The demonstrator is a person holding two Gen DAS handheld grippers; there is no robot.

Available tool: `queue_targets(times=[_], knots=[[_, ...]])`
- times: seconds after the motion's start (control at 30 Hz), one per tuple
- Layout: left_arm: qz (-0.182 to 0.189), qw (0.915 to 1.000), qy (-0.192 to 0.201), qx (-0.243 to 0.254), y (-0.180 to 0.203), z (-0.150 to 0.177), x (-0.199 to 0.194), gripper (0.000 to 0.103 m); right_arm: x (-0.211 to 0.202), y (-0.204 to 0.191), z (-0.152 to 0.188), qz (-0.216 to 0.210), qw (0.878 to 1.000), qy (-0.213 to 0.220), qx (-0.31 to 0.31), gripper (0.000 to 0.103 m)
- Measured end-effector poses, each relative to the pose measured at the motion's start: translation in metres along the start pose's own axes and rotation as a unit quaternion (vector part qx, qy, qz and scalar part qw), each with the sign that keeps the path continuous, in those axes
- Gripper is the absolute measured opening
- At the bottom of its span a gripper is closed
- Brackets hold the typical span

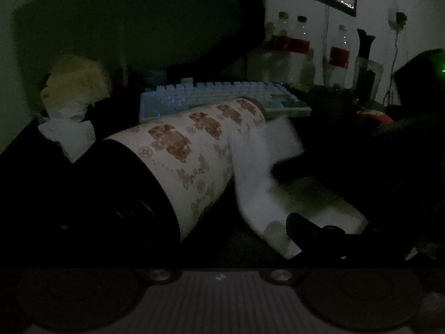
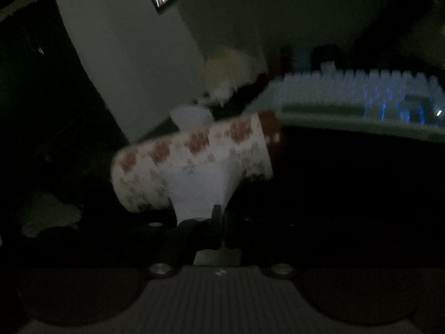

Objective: Clean container
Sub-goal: 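Turn the thermos in the left gripper while the right gripper wipes its body, then press the paper towel onto the thermos body with the right gripper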

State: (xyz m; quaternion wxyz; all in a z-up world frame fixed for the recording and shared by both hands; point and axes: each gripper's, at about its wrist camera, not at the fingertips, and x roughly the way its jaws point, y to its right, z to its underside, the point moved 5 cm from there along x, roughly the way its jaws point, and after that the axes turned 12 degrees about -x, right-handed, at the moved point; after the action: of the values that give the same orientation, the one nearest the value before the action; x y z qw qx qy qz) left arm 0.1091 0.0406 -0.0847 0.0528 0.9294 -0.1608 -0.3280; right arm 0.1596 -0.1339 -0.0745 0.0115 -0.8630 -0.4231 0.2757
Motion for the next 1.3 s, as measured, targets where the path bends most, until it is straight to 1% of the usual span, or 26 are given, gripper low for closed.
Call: queue_targets(times=[0.07,0.1,0.13,0.17,0.2,0.23,0.27,0.3,0.37,0.4,0.47,0.53,0.6,0.63,0.67,0.7,0.73,0.77,0.8,0.9,1.0,1.07,1.13,1.2,1.23,1.3], knots=[[0.002,0.9999,0.002,-0.012,-0.003,-0.002,0.0,0.103,-0.017,0.003,-0.007,0.015,1.0,0.02,-0.001,0.003],[0.006,0.9997,0.004,-0.021,-0.004,-0.004,0.001,0.097,-0.029,0.006,-0.011,0.029,0.999,0.035,-0.004,0.003],[0.012,0.9994,0.009,-0.031,-0.006,-0.006,0.0,0.086,-0.04,0.008,-0.016,0.047,0.998,0.051,-0.006,0.003],[0.014,0.9991,0.016,-0.037,-0.007,-0.008,0.0,0.066,-0.054,0.01,-0.019,0.067,0.995,0.066,-0.007,0.003],[0.014,0.9987,0.023,-0.042,-0.007,-0.01,-0.001,0.037,-0.067,0.012,-0.022,0.087,0.993,0.081,-0.008,0.003],[0.014,0.9983,0.031,-0.047,-0.008,-0.013,-0.001,0.029,-0.076,0.013,-0.025,0.102,0.99,0.093,-0.012,0.003],[0.034,0.9971,0.034,-0.058,-0.009,-0.013,-0.002,0.019,-0.084,0.015,-0.026,0.113,0.988,0.102,-0.015,0.003],[0.06,0.9949,0.036,-0.073,-0.011,-0.014,-0.003,0.014,-0.091,0.017,-0.026,0.119,0.987,0.109,-0.013,0.003],[0.114,0.9876,0.039,-0.101,-0.014,-0.015,-0.004,0.009,-0.099,0.019,-0.023,0.117,0.986,0.116,-0.006,0.003],[0.14,0.9825,0.041,-0.116,-0.016,-0.016,-0.006,0.006,-0.099,0.019,-0.021,0.115,0.987,0.116,-0.004,0.003],[0.192,0.9697,0.045,-0.143,-0.02,-0.018,-0.008,0.006,-0.099,0.017,-0.016,0.108,0.988,0.11,-0.001,0.003],[0.243,0.9521,0.04,-0.181,-0.025,-0.018,-0.009,0.007,-0.099,0.014,-0.011,0.096,0.99,0.107,0.002,0.003],[0.291,0.927,0.022,-0.235,-0.033,-0.016,-0.008,0.007,-0.101,0.011,-0.01,0.094,0.989,0.111,-0.006,0.003],[0.306,0.9176,0.017,-0.252,-0.036,-0.014,-0.007,0.007,-0.102,0.011,-0.011,0.096,0.989,0.115,-0.01,0.003],[0.305,0.9158,0.018,-0.26,-0.039,-0.012,-0.007,0.013,-0.102,0.01,-0.012,0.097,0.988,0.119,-0.012,0.003],[0.299,0.9161,0.022,-0.266,-0.041,-0.01,-0.008,0.027,-0.102,0.009,-0.014,0.094,0.988,0.124,-0.012,0.004],[0.292,0.919,0.025,-0.264,-0.042,-0.008,-0.009,0.035,-0.1,0.008,-0.018,0.091,0.987,0.128,-0.013,0.004],[0.284,0.9229,0.028,-0.258,-0.042,-0.007,-0.01,0.052,-0.099,0.006,-0.022,0.088,0.987,0.132,-0.014,0.004],[0.273,0.9293,0.035,-0.246,-0.041,-0.006,-0.012,0.064,-0.097,0.004,-0.026,0.084,0.987,0.136,-0.016,0.004],[0.24,0.9483,0.038,-0.204,-0.033,-0.002,-0.013,0.066,-0.082,-0.01,-0.043,0.071,0.985,0.15,-0.043,0.004],[0.217,0.9572,0.025,-0.19,-0.03,-0.001,-0.006,0.066,-0.051,-0.026,-0.056,0.045,0.987,0.14,-0.064,0.004],[0.198,0.9629,0.023,-0.182,-0.028,-0.001,-0.001,0.063,-0.025,-0.039,-0.058,0.021,0.99,0.119,-0.079,0.004],[0.184,0.9679,0.027,-0.169,-0.026,-0.001,-0.002,0.063,-0.002,-0.05,-0.056,0.003,0.991,0.098,-0.094,0.004],[0.166,0.9739,0.027,-0.152,-0.023,0.0,-0.003,0.063,0.015,-0.062,-0.049,0.011,0.989,0.08,-0.124,0.004],[0.157,0.977,0.028,-0.141,-0.021,0.002,-0.006,0.063,0.02,-0.066,-0.046,0.025,0.985,0.079,-0.149,0.005],[0.141,0.9814,0.031,-0.127,-0.017,0.003,-0.007,0.064,0.023,-0.071,-0.041,0.073,0.972,0.089,-0.204,0.005]])
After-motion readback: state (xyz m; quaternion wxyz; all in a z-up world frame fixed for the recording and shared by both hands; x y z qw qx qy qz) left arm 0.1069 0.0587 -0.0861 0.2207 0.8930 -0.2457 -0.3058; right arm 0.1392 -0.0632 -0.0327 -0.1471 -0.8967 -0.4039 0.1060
